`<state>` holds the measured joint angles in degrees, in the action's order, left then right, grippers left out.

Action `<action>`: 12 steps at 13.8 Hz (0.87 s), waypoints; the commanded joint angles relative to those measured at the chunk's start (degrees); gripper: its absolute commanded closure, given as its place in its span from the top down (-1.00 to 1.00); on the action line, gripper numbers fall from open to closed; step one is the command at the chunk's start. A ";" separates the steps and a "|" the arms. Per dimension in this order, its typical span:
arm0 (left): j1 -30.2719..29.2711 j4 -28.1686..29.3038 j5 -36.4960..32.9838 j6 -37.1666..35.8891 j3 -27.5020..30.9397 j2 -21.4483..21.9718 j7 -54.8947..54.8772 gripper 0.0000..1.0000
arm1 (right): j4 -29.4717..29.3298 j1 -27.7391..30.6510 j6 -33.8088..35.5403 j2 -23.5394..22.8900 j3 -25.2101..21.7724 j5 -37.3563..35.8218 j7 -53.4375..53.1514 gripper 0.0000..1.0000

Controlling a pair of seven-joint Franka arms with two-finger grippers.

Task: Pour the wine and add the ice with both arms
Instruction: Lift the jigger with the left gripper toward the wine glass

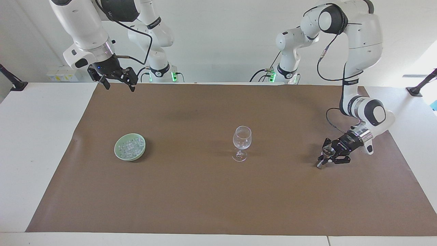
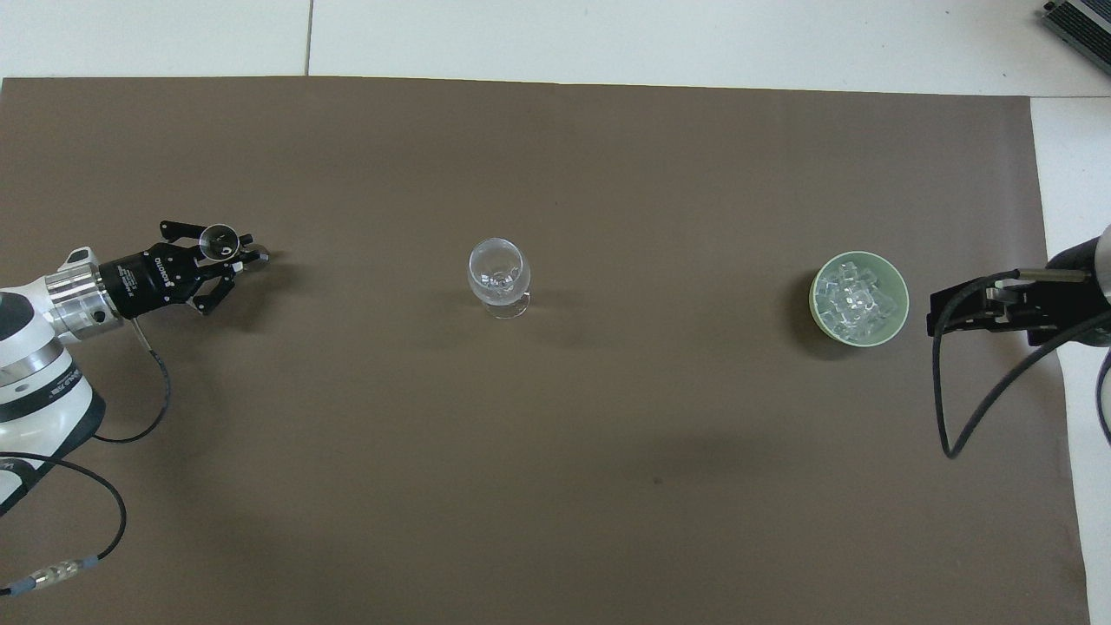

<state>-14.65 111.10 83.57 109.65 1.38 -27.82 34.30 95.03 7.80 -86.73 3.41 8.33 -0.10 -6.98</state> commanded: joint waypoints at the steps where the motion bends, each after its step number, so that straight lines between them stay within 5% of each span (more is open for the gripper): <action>1: 0.76 -0.01 0.54 -0.84 0.20 2.32 1.81 -1.00 | 0.95 0.02 0.34 1.07 0.02 -0.43 1.26 1.00; 12: 7.61 -0.53 -8.32 0.04 0.64 12.61 16.04 -1.00 | 0.95 0.02 0.34 1.16 0.02 -0.43 1.26 1.00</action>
<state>-9.20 110.43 78.03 109.36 1.10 -17.72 46.37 95.03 7.80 -86.73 3.41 8.33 -0.10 -6.98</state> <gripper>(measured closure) 0.793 0.000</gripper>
